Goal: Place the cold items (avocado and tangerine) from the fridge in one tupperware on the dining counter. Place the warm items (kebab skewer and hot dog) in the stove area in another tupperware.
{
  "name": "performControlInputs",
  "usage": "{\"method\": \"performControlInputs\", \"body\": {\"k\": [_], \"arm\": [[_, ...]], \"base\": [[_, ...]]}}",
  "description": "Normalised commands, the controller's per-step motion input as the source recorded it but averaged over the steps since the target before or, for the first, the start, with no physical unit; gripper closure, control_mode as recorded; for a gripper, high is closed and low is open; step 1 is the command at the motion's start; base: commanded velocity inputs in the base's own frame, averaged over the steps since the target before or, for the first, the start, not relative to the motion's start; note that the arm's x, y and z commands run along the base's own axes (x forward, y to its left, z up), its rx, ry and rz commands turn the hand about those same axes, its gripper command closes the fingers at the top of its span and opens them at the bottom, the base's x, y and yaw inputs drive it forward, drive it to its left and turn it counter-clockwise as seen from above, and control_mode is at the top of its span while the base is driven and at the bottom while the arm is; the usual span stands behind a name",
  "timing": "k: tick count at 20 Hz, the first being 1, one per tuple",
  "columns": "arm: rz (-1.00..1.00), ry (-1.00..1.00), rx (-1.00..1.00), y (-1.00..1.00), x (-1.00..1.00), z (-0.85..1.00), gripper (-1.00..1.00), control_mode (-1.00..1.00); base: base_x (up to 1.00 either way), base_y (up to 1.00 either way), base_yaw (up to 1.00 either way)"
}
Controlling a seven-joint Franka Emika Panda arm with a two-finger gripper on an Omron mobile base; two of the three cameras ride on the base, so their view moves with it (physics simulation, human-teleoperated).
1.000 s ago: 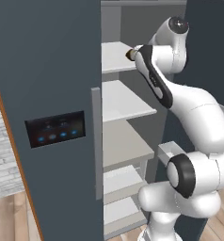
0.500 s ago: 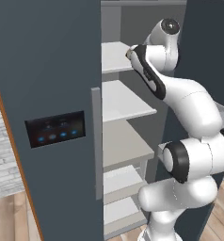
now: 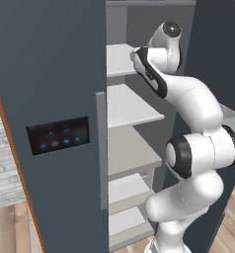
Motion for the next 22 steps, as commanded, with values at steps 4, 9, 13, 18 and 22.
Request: {"method": "performControlInputs", "body": {"k": [4,9,13,18,22], "arm": [[0.0,0.0,0.0,0.0,0.42,-0.09,-1.0,-1.0],[0.0,0.0,0.0,0.0,0.42,-0.08,-1.0,-1.0],[0.0,0.0,0.0,0.01,0.41,-0.08,-1.0,-1.0],[0.0,0.0,0.0,0.0,0.41,-0.08,-1.0,-1.0],[0.0,0.0,0.0,0.01,0.4,-0.1,-1.0,-1.0]], "base": [[0.0,0.0,0.0],[0.0,0.0,0.0],[0.0,0.0,0.0],[0.0,0.0,0.0],[0.0,0.0,0.0]]}}
